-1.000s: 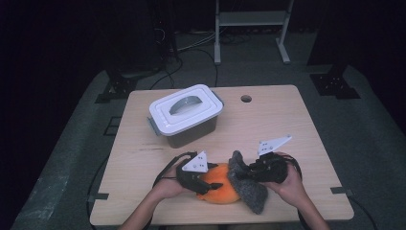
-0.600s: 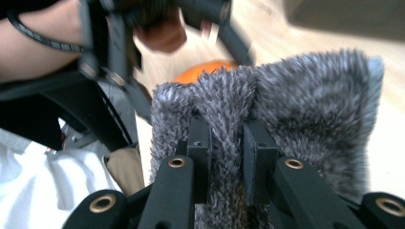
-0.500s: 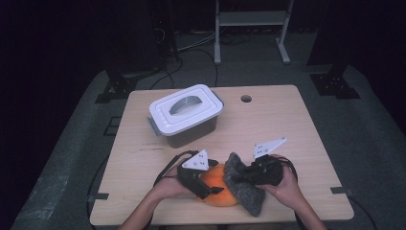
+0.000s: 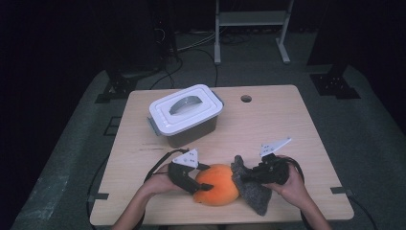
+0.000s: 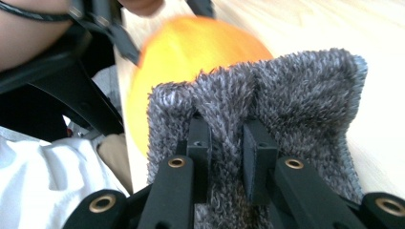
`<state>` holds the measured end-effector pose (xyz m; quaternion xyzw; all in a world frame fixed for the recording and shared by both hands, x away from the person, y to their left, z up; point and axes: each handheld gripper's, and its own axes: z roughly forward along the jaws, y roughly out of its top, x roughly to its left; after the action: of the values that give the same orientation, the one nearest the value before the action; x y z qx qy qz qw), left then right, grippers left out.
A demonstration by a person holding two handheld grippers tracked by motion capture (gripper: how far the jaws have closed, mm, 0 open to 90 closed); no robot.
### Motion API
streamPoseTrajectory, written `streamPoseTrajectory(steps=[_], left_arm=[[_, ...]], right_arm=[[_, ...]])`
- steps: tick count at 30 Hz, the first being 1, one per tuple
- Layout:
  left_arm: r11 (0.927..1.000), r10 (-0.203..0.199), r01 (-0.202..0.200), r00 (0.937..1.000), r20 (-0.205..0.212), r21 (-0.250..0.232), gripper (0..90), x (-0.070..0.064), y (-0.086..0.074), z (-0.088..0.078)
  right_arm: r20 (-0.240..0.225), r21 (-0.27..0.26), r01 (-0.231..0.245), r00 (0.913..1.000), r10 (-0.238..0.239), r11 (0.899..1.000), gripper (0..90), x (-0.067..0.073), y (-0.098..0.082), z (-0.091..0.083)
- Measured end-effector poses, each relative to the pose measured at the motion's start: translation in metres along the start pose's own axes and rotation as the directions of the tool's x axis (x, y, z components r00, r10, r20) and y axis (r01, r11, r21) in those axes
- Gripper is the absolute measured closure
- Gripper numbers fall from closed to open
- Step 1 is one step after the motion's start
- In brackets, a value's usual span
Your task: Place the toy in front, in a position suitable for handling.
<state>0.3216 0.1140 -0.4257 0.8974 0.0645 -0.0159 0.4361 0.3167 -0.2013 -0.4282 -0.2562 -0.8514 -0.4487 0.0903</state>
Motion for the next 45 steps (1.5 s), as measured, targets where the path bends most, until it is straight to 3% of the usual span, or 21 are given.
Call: streamPoseTrajectory(steps=[3, 6, 9, 11, 12, 13, 14, 16, 18, 19, 21, 22, 23, 25, 27, 30, 33, 37, 40, 42, 45], left_arm=[[1.0000, -0.008, 0.008, 0.9999, 0.009, -0.006, 27.7, 0.000, 0.000, -0.002], [0.9999, -0.011, 0.011, 0.9999, -0.006, 0.001, 14.6, 0.000, 0.002, 0.002], [0.9985, -0.053, 0.054, 0.9985, -0.012, 0.013, 10.5, 0.003, 0.003, 0.005], [0.9998, -0.014, 0.014, 0.9993, -0.035, -0.011, 24.2, 0.000, 0.004, 0.003], [0.9998, -0.014, 0.014, 0.9993, -0.035, -0.011, 30.0, 0.000, 0.004, 0.003], [0.9990, 0.011, -0.014, 0.9970, -0.076, -0.043, 35.7, -0.005, 0.010, 0.002], [0.9979, 0.029, -0.034, 0.9940, -0.105, -0.055, 37.5, -0.008, 0.014, 0.003], [0.9937, 0.066, -0.081, 0.9819, -0.178, -0.077, 39.0, -0.016, 0.021, 0.007], [0.9894, 0.117, -0.132, 0.9719, -0.204, -0.060, 37.3, -0.022, 0.024, 0.013], [0.9877, 0.136, -0.148, 0.9704, -0.200, -0.049, 35.9, -0.023, 0.025, 0.014], [0.9884, 0.131, -0.143, 0.9736, -0.187, -0.052, 30.7, -0.024, 0.025, 0.014], [0.9917, 0.107, -0.117, 0.9810, -0.162, -0.054, 24.2, -0.022, 0.025, 0.013], [0.9935, 0.080, -0.092, 0.9842, -0.158, -0.067, 20.0, -0.021, 0.025, 0.013], [0.9977, 0.017, -0.028, 0.9863, -0.164, -0.062, 11.1, -0.016, 0.025, 0.013], [0.9990, -0.012, 0.005, 0.9888, -0.149, -0.044, 10.2, -0.013, 0.023, 0.016], [0.9992, 0.020, -0.026, 0.9882, -0.152, -0.032, 22.2, -0.014, 0.019, 0.017], [0.9993, 0.023, -0.027, 0.9884, -0.150, -0.027, 23.2, -0.014, 0.018, 0.015], [0.9954, 0.087, -0.092, 0.9854, -0.146, -0.026, 24.8, -0.019, 0.019, 0.017], [0.9915, 0.125, -0.129, 0.9812, -0.147, -0.017, 23.5, -0.025, 0.023, 0.021], [0.9934, 0.109, -0.113, 0.9839, -0.141, -0.019, 19.3, -0.023, 0.024, 0.020], [0.9984, 0.033, -0.039, 0.9887, -0.146, -0.042, 9.1, -0.017, 0.026, 0.017]], right_arm=[[0.024, 0.028, -0.015, 0.9996, 0.014, 1.000, 75.4, -0.005, -0.004, -0.001], [0.022, 0.029, -0.022, 0.9995, 0.022, 0.999, 75.4, -0.006, -0.005, -0.001], [0.036, 0.022, -0.016, 0.9993, 0.015, 1.000, 75.5, -0.005, -0.002, -0.005], [0.028, -0.019, -0.009, 0.9996, 0.010, 1.000, 75.5, -0.002, 0.003, -0.011], [0.020, -0.040, -0.004, 0.9998, 0.004, 0.999, 75.6, 0.000, 0.005, -0.014], [0.013, -0.063, 0.009, 0.9999, -0.008, 0.998, 75.5, 0.003, 0.010, -0.017], [0.009, -0.080, 0.014, 0.9999, -0.013, 0.997, 75.5, 0.006, 0.012, -0.018], [0.002, -0.112, 0.032, 0.9995, -0.032, 0.993, 75.5, 0.012, 0.019, -0.019], [0.015, -0.115, 0.052, 0.9986, -0.050, 0.992, 75.3, 0.017, 0.024, -0.016], [0.018, -0.104, 0.061, 0.9980, -0.060, 0.993, 75.2, 0.019, 0.025, -0.013], [0.025, -0.084, 0.070, 0.9973, -0.069, 0.994, 75.2, 0.020, 0.025, -0.009], [0.028, -0.046, 0.077, 0.9968, -0.075, 0.996, 75.4, 0.019, 0.022, -0.002], [0.026, -0.038, 0.081, 0.9964, -0.080, 0.996, 75.4, 0.019, 0.021, 0.000], [0.020, -0.023, 0.084, 0.9963, -0.084, 0.996, 75.5, 0.020, 0.018, 0.002], [0.009, -0.021, 0.084, 0.9964, -0.084, 0.996, 75.5, 0.021, 0.016, 0.002], [0.035, 0.026, 0.105, 0.9937, -0.106, 0.994, 75.3, 0.022, 0.013, -0.001], [0.083, 0.069, 0.119, 0.9887, -0.124, 0.991, 75.3, 0.022, 0.011, -0.008], [0.057, 0.009, 0.100, 0.9933, -0.101, 0.995, 75.3, 0.021, 0.015, -0.012], [0.049, -0.011, 0.121, 0.9915, -0.121, 0.993, 74.6, 0.028, 0.023, -0.008], [0.060, 0.007, 0.139, 0.9884, -0.139, 0.990, 74.6, 0.029, 0.025, -0.005], [0.045, 0.004, 0.121, 0.9916, -0.121, 0.993, 74.9, 0.025, 0.020, -0.004]])
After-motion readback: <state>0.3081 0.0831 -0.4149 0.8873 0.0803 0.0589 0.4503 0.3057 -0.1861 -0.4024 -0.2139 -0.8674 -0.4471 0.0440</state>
